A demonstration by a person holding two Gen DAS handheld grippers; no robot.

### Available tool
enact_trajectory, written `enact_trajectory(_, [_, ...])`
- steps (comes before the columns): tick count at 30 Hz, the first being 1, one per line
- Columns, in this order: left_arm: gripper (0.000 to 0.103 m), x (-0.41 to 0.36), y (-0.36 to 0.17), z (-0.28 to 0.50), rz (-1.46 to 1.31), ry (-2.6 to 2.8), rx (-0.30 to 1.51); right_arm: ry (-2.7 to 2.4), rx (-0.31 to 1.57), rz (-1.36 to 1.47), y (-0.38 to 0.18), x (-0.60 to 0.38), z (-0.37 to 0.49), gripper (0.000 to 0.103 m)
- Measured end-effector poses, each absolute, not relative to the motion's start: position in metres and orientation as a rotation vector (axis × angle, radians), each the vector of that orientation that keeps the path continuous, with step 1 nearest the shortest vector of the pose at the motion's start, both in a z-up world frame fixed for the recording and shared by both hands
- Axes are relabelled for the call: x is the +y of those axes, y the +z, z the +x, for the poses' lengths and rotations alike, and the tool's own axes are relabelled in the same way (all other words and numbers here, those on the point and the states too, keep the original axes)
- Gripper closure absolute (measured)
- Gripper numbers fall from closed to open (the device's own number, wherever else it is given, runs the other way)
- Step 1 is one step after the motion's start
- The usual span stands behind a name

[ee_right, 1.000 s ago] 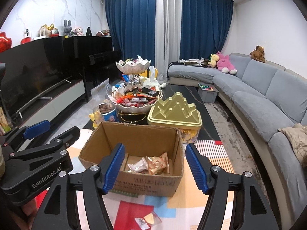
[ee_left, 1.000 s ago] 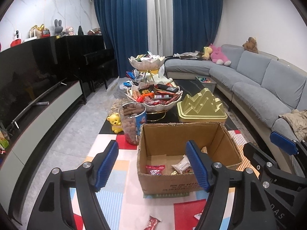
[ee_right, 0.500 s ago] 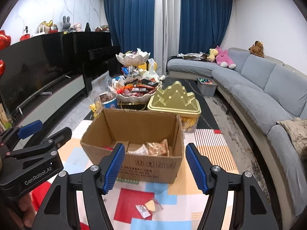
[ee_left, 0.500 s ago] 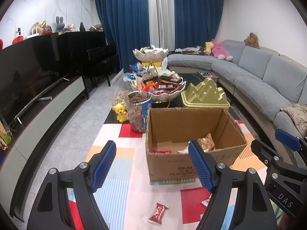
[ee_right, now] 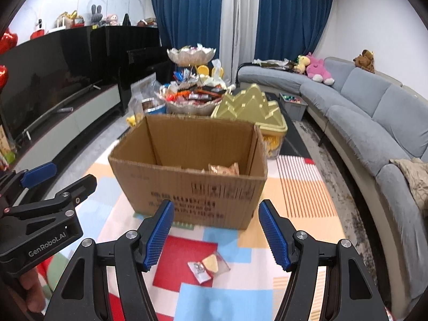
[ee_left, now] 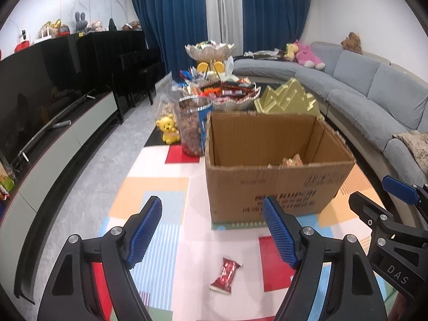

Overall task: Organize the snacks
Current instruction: 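Withdraw both open tools from the box toward the remaining snacks on the rug, then lower the left tool to the red wrapped packet while the right tool lowers to the white cheese packet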

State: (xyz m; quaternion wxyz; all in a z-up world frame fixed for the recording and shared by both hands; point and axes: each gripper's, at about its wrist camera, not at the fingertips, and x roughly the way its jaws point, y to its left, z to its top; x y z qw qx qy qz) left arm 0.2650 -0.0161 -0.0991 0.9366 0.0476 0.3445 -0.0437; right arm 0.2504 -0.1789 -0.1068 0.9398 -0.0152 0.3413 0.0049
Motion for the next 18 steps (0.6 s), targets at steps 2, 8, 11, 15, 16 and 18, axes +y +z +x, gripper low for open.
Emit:
enact_trajectory(2, [0.026,-0.015,-0.107,0.265,0.093,-0.089,0.720,0.016,0.711,-0.038,-0.114,-0.177,0.250,0.036])
enact_trajectory(8, [0.026,-0.012,-0.130,0.262,0.089,-0.089,0.764,0.048,0.737,-0.058,-0.134,-0.172,0.249,0.026])
enact_trajectory(11, [0.026,-0.011,-0.141,0.260,0.085,-0.092,0.787,0.055,0.749,-0.066,-0.141,-0.170,0.250,0.026])
enact_trajectory(15, [0.026,-0.011,-0.154,0.259,0.090,-0.094,0.806,0.065,0.775,-0.064,-0.154,-0.170,0.251,0.026])
enact_trajectory(16, [0.026,-0.011,-0.156,0.259,0.093,-0.094,0.808,0.065,0.780,-0.063,-0.157,-0.170,0.251,0.026])
enact_trajectory(18, [0.026,-0.012,-0.162,0.259,0.102,-0.095,0.814,0.067,0.792,-0.061,-0.164,-0.170,0.252,0.026])
